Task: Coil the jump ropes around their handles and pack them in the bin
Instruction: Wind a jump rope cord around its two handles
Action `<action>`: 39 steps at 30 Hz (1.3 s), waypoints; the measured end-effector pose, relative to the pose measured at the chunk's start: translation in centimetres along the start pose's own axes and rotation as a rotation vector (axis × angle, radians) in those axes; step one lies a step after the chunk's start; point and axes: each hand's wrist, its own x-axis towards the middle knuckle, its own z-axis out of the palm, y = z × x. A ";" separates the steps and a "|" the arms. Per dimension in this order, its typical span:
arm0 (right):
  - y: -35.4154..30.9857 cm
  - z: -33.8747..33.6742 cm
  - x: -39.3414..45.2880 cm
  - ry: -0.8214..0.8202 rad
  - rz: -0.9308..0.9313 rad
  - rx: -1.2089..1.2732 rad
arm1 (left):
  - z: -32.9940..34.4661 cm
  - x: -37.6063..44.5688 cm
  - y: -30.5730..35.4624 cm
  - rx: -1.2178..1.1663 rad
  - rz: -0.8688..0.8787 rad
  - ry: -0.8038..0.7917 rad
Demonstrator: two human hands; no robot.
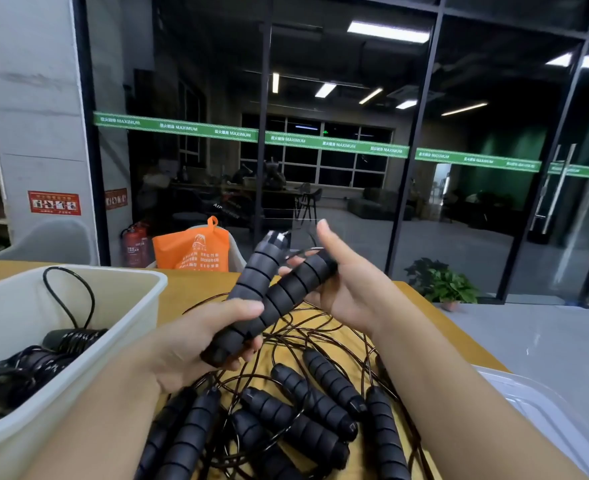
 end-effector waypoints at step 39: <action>0.8 -8.6 -5.7 -0.280 0.055 -1.120 | 5.5 2.2 -2.6 0.841 0.490 0.423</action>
